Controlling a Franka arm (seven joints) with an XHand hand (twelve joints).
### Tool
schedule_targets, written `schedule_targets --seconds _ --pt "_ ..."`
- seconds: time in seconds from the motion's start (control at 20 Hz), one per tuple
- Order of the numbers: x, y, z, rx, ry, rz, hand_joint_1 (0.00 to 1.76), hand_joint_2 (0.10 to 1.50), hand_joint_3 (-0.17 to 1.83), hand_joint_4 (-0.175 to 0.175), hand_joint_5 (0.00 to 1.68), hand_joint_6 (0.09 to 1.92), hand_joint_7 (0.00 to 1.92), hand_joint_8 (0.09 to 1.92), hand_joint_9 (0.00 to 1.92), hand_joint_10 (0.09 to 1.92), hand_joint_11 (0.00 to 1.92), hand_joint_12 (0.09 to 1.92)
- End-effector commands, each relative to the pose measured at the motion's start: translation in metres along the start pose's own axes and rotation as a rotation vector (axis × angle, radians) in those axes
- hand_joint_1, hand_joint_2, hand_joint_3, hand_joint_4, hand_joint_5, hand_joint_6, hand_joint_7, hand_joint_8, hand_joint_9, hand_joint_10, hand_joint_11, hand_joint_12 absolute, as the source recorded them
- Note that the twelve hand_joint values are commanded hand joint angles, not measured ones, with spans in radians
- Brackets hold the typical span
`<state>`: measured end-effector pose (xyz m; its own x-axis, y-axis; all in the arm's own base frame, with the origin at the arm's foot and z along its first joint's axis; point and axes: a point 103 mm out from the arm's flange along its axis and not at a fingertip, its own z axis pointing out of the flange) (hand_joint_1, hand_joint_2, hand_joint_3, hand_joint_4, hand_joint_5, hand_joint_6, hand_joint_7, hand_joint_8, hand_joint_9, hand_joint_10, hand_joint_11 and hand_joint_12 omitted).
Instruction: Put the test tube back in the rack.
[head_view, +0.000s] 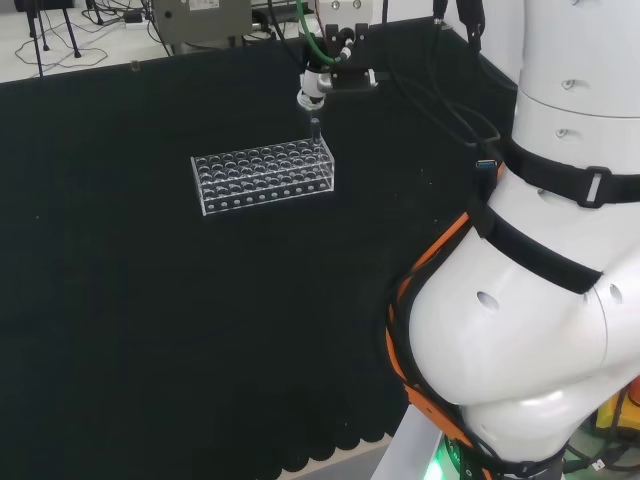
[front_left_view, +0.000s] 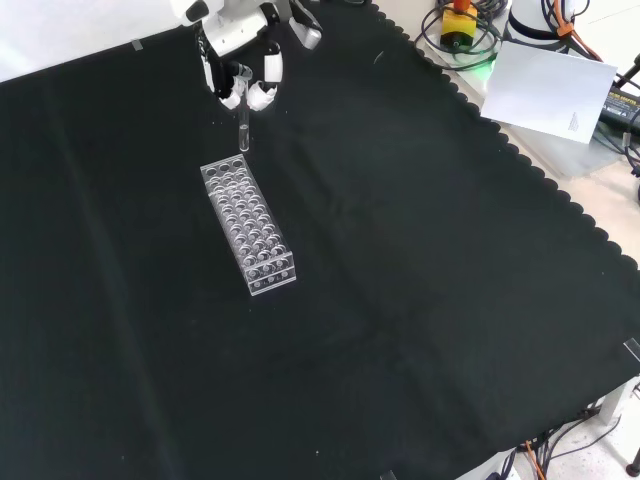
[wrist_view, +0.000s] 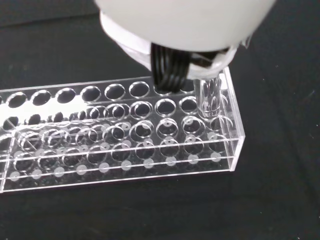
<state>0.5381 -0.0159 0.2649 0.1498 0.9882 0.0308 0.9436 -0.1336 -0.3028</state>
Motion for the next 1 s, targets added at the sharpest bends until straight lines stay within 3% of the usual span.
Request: schedule_targets --seconds 0.05,0.2,0.35,0.6,0.7,1.0 --pt "-0.005 0.002 0.005 0.013 0.001 0.011 1.33 0.51 0.88 -0.175 1.32 0.65 1.37 0.66 1.56 0.8 1.3 1.04" --pt "-0.005 0.004 0.007 0.009 0.017 0.011 1.33 0.51 0.88 -0.175 1.32 0.65 1.37 0.66 1.56 0.8 1.3 1.04" --pt "0.01 0.008 0.009 0.01 0.0 0.011 1.33 0.51 0.88 -0.175 1.32 0.65 1.37 0.66 1.56 0.8 1.3 1.04" --pt "-0.003 0.012 0.011 0.023 0.014 0.002 1.33 0.51 0.88 -0.175 1.32 0.65 1.37 0.66 1.56 0.8 1.3 1.04" --pt "0.011 0.015 0.013 0.024 -0.011 0.011 1.33 0.51 0.88 -0.175 1.32 0.65 1.37 0.66 1.56 0.8 1.3 1.04" --pt "0.011 0.018 0.016 0.033 -0.008 0.018 1.33 0.51 0.89 -0.175 1.32 0.65 1.37 0.66 1.56 0.81 1.3 1.04"
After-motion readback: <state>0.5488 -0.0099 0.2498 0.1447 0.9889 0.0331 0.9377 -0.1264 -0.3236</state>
